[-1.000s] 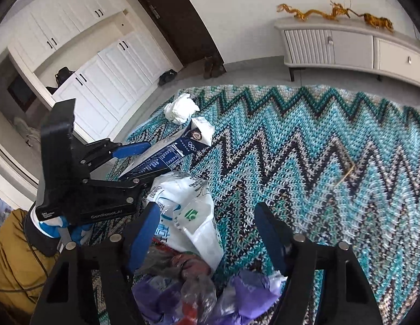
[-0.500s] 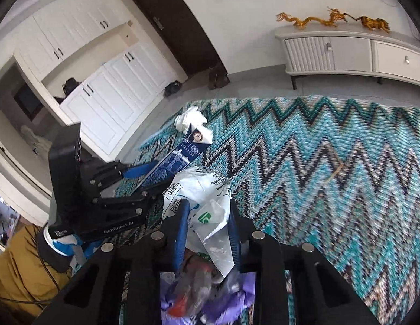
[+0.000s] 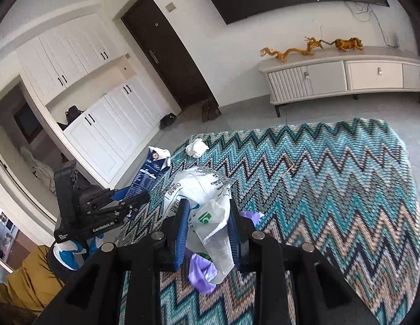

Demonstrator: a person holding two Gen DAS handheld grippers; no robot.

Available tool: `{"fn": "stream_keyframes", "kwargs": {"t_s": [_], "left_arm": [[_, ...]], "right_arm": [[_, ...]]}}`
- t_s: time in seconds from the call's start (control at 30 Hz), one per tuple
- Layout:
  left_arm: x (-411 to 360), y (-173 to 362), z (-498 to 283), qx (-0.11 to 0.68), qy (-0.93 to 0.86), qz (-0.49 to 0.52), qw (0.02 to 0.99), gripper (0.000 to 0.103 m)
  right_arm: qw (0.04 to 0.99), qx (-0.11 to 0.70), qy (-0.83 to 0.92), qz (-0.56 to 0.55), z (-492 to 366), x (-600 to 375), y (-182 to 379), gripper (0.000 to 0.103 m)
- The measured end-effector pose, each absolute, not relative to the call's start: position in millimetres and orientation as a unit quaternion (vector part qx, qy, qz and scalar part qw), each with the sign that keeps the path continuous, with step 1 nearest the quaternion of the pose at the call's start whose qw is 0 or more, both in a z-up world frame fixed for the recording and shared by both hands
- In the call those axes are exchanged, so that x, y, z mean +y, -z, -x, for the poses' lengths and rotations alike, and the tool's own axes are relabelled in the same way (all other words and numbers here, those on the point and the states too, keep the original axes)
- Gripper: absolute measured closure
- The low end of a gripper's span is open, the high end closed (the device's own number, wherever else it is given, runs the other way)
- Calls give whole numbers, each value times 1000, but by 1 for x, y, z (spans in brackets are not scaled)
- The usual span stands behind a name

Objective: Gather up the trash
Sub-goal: 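Grasp the white milk carton with the left tool while the right tool grasps the white plastic bag, then carry the carton and bag over the bin and open both tools to drop them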

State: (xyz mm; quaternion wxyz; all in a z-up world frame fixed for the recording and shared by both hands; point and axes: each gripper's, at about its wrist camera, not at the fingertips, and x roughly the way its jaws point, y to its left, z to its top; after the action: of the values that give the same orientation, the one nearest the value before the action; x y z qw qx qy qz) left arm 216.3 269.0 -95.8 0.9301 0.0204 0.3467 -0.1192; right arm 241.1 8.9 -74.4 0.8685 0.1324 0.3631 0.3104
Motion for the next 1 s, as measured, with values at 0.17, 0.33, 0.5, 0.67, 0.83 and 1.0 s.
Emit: {"fn": "stream_keyframes", "kwargs": {"t_s": [0.17,0.33,0.5,0.67,0.83,1.0], "left_arm": [[262,61,-175,315,129,-13,940,61],[248,27,-141,289,149,-2,946,61],[217,6,-126,284,180,4,942,61],[166,-5,-123,288,225,10,931,61],[93,-6,-127,300,282,5,911,61],[10,8,-137,326,333,-2,885,61]], "right_arm": [[883,338,-292,-141,-200,-23,54,78],[899,309,-270,-150,-164,-57,36,78],[914,281,-241,-162,-128,-100,23,78],[930,258,-199,-169,-93,-156,17,78],[939,246,-148,-187,-61,-221,19,78],[942,243,-95,-211,-42,-281,35,78]]}}
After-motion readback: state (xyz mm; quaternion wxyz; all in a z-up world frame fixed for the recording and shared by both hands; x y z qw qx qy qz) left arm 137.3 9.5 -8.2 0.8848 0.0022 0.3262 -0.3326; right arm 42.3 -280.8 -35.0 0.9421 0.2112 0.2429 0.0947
